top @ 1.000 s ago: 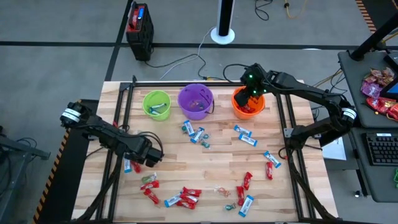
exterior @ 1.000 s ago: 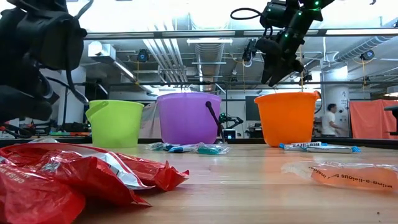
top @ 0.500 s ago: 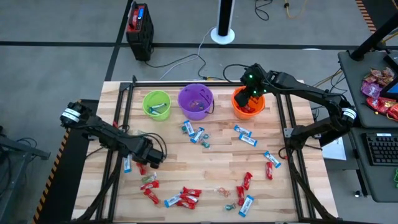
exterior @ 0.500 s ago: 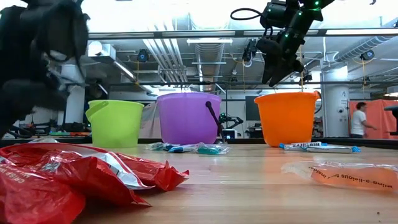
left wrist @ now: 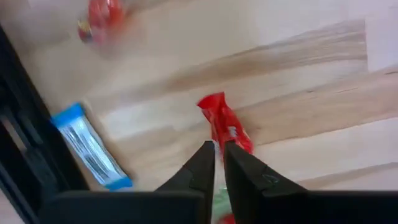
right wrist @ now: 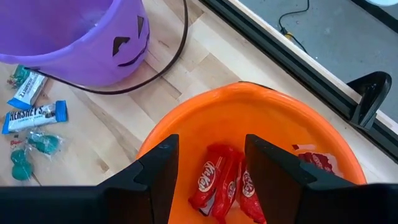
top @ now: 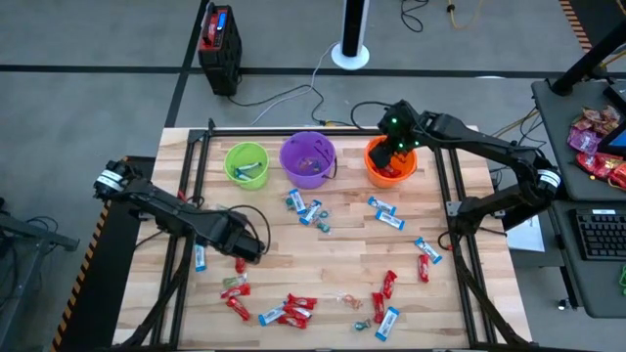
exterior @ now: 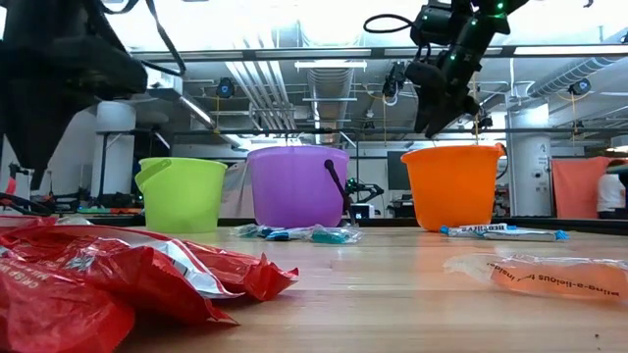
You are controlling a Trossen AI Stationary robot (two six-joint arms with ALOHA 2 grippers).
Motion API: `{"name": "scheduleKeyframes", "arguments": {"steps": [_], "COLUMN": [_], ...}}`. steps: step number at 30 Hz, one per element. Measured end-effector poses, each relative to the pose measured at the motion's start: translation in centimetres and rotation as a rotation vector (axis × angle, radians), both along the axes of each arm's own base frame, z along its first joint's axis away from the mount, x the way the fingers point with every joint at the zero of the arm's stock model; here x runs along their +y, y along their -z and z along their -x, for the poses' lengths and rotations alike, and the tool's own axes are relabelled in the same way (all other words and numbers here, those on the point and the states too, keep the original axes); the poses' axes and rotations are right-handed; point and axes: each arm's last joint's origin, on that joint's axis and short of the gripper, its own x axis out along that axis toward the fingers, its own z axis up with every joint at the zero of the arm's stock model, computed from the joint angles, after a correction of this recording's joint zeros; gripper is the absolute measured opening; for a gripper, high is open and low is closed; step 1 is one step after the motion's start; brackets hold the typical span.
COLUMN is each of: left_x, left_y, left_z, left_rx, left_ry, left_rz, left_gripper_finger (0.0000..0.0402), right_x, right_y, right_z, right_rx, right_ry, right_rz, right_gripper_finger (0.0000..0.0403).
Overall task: Sort candy by brand, put in halloween buckets
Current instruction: Put the red chocolate into the orange bucket
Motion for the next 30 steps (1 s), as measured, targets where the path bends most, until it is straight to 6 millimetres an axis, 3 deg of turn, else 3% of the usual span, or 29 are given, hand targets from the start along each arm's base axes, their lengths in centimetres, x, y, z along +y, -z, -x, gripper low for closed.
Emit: {"name": "scheduleKeyframes", "arguments": {"steps": [10,15,18,24,30], "left_x": [-0.6,-0.7,-0.4,-0.3,-0.3], "left_y": [2.3,4.1,5.4,7.4,7.5], "left_z": [-0.2,-0.2,0.5,0.7,0.6], "left_rx": [-0.003,-0.047,0.021,-0.018,-0.053], "left_ry": [-0.104,-0.099,-0.101,-0.032,-0.020], "left_rz": [0.047,0.059,0.023,0.044,0.058], "left_gripper_finger": [0.0154,0.0183,0.0185,0.0166,0.0091], "right_x": [0.2,0.3,0.4,0.4,0.4], "right_y": [1.1,1.6,1.8,1.8,1.8], "right_z": [0.2,0.2,0.3,0.3,0.3], "right_rx": [0.016,0.013,0.018,0.019,0.020], "right_ry": [-0.014,-0.013,-0.014,-0.019,-0.021], "right_rz": [-0.039,-0.072,-0.076,-0.072,-0.071], "right_gripper_finger": [0.0178,0.0178,0.0178,0.0178,0.0178]}}
